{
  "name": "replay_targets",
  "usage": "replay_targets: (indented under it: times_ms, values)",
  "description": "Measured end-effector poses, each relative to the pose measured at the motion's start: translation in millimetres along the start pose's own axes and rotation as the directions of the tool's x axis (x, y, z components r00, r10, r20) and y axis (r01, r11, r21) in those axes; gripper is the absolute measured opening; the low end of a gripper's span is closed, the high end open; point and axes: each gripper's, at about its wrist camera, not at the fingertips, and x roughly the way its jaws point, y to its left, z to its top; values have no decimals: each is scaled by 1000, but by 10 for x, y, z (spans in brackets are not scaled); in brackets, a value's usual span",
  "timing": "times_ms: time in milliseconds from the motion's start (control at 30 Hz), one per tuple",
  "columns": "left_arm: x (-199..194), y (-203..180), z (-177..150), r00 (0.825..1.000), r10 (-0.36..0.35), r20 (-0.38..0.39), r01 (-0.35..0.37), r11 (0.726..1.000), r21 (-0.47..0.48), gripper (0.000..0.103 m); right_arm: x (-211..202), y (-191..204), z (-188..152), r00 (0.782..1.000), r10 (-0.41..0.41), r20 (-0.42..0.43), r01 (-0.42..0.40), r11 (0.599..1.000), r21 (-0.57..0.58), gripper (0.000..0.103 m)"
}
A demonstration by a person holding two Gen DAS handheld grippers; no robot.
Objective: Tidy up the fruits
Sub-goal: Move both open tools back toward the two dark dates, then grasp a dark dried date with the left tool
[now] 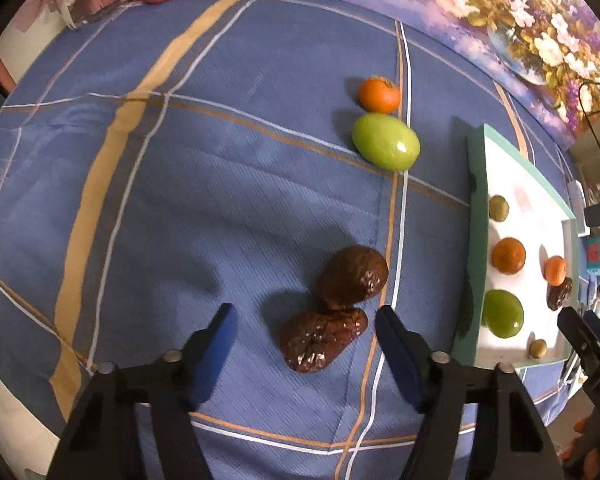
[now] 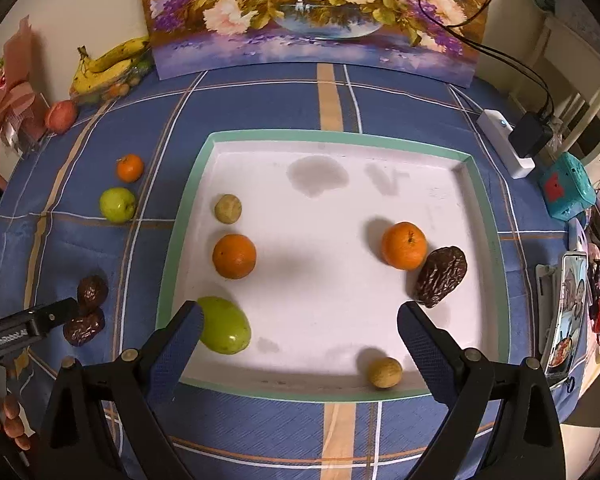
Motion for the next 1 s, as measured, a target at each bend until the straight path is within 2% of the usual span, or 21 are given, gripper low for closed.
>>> replay_targets:
  times_ms: [267, 467, 700, 867, 1000]
  values:
    - [181, -53, -54, 997, -39, -64, 40, 999, 7, 52, -13, 23, -7, 1000, -3, -1, 3, 1000, -8, 97]
    - [137, -119, -72, 998, -53, -46, 54, 998, 28, 40, -7, 17, -6, 1000, -2, -2, 2, 1000, -8, 97]
    - [-97, -145, -71, 991, -132, 19, 131, 991, 38, 38, 16, 49, -7, 1000, 9, -6, -9, 1000, -2, 97]
    - [-316, -24, 14, 978, -188, 88, 188, 982, 4, 38, 20, 158, 17, 1000, 23, 1, -23, 1000, -12, 97]
    - [-475, 139, 111, 973, -148, 175, 158, 986, -44, 38, 14, 259, 50, 999, 45, 16, -45, 999, -13, 97]
